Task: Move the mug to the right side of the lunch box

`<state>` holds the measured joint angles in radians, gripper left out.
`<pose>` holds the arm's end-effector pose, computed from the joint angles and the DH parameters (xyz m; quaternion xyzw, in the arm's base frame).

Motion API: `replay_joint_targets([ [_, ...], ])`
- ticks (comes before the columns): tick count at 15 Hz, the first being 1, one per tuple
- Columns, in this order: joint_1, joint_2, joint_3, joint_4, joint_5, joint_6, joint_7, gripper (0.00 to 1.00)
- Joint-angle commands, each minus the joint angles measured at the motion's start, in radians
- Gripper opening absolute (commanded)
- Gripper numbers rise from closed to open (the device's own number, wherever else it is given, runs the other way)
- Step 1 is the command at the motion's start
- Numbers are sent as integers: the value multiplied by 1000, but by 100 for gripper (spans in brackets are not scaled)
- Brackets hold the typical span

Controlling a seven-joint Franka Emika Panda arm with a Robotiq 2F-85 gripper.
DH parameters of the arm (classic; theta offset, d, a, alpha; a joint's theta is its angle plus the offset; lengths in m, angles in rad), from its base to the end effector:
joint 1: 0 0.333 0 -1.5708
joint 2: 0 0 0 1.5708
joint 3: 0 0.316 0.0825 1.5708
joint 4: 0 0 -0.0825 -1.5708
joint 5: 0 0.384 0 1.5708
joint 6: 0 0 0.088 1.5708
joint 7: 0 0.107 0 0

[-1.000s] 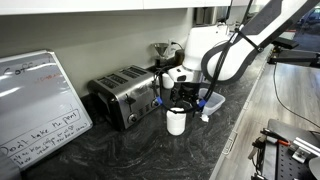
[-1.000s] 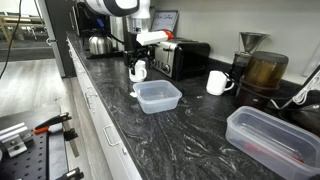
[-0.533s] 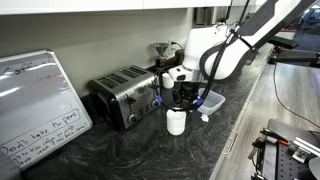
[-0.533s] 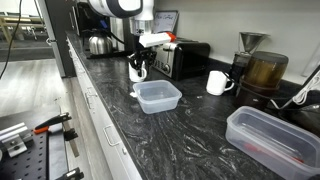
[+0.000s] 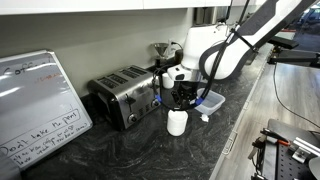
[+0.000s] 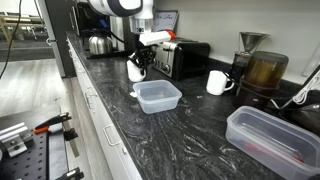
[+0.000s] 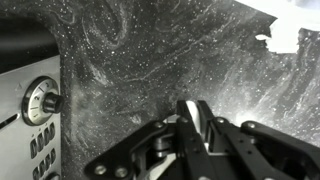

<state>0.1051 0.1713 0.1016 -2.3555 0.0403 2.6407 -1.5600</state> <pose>0.5127 0.1068 0.2683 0.6475 0.7597 0.0567 0.0208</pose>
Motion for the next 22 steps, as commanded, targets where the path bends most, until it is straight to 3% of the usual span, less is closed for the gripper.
replay_joint_targets([
  [1,-25,-14,23,3,-9,-8,9,3],
  [8,-40,-104,18,-37,45,-80,-2,3],
  [16,-91,-273,-79,-114,143,-86,15,3],
  [22,-123,-365,-167,-179,44,-145,115,3],
])
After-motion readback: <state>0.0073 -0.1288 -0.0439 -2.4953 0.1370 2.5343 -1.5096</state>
